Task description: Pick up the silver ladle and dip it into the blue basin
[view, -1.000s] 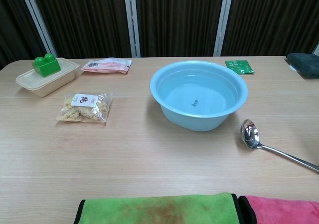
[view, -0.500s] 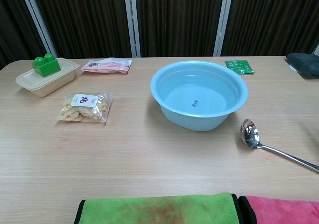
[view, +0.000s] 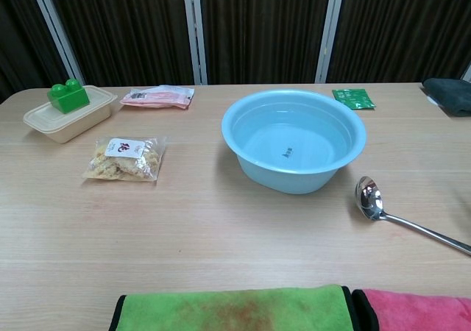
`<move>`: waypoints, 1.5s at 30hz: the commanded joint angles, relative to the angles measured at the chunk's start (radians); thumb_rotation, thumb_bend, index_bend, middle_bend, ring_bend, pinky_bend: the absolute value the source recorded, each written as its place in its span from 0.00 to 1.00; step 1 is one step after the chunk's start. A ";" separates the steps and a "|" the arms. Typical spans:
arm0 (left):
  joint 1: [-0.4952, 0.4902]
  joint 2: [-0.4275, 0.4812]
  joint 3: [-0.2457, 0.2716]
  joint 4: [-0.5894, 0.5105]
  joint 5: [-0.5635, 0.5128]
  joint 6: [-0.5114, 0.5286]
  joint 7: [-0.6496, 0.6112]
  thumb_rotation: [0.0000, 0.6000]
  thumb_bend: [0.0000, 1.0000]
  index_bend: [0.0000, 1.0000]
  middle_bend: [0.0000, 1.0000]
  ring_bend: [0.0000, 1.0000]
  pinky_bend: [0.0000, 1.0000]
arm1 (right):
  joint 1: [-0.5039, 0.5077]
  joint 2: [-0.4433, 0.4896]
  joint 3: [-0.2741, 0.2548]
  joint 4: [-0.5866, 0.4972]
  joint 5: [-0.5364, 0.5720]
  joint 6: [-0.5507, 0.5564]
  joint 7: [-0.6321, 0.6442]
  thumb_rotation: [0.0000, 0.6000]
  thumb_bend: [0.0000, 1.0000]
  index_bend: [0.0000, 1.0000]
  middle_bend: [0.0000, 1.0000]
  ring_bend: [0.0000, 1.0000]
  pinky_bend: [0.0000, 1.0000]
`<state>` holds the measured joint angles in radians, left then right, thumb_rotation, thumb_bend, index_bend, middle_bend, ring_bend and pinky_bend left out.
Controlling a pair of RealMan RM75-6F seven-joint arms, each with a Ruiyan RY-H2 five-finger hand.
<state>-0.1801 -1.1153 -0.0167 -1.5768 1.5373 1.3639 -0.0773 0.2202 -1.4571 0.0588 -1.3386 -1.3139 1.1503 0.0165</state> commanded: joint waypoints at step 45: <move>0.000 0.025 0.008 0.022 0.004 0.023 -0.095 1.00 0.41 0.04 0.00 0.00 0.00 | 0.089 -0.109 0.008 0.104 0.095 -0.181 -0.159 1.00 0.24 0.42 0.00 0.00 0.00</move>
<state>-0.1803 -1.0902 -0.0075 -1.5563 1.5434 1.3863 -0.1725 0.3053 -1.5626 0.0644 -1.2403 -1.2237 0.9741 -0.1393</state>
